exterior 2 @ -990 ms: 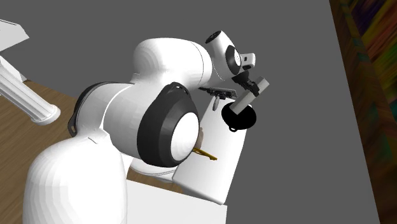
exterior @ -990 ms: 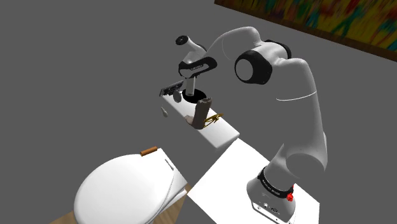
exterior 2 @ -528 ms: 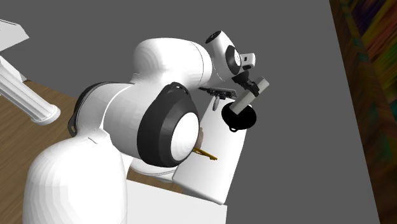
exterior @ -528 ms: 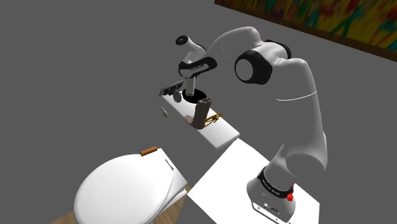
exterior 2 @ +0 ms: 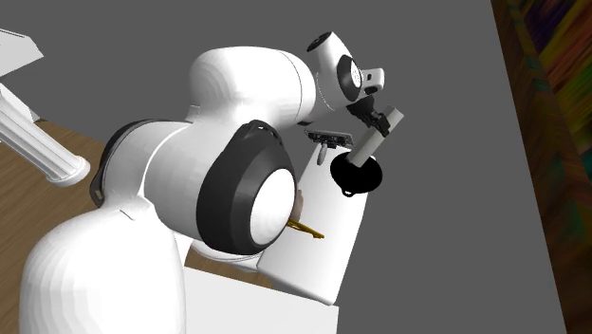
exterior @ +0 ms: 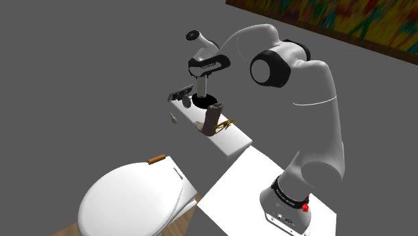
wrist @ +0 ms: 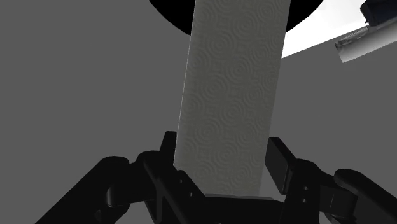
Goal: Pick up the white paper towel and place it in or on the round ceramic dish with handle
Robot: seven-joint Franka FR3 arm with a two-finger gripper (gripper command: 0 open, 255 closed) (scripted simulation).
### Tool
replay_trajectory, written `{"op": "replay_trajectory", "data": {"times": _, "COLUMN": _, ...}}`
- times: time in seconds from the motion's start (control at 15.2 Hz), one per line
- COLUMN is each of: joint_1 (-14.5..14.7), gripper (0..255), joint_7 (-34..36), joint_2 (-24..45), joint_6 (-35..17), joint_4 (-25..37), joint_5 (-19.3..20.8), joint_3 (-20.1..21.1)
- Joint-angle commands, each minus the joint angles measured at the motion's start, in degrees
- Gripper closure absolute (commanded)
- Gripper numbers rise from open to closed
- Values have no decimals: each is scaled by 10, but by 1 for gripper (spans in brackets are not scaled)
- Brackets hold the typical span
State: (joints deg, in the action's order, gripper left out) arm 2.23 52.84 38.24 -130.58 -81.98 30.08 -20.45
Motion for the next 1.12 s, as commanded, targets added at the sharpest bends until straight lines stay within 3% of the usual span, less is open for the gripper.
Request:
{"op": "replay_trajectory", "data": {"times": 0.0, "joint_1": 0, "gripper": 255, "joint_7": -7, "joint_2": -8, "joint_6": 9, "joint_4": 3, "joint_5": -2, "joint_3": 1}}
{"op": "replay_trajectory", "data": {"times": 0.73, "joint_1": -1, "gripper": 255, "joint_7": -44, "joint_2": -37, "joint_6": 64, "joint_4": 39, "joint_5": -13, "joint_3": 4}}
{"op": "replay_trajectory", "data": {"times": 1.06, "joint_1": 47, "gripper": 255, "joint_7": 2, "joint_2": -167, "joint_6": 48, "joint_4": -125, "joint_5": 40, "joint_3": -13}}
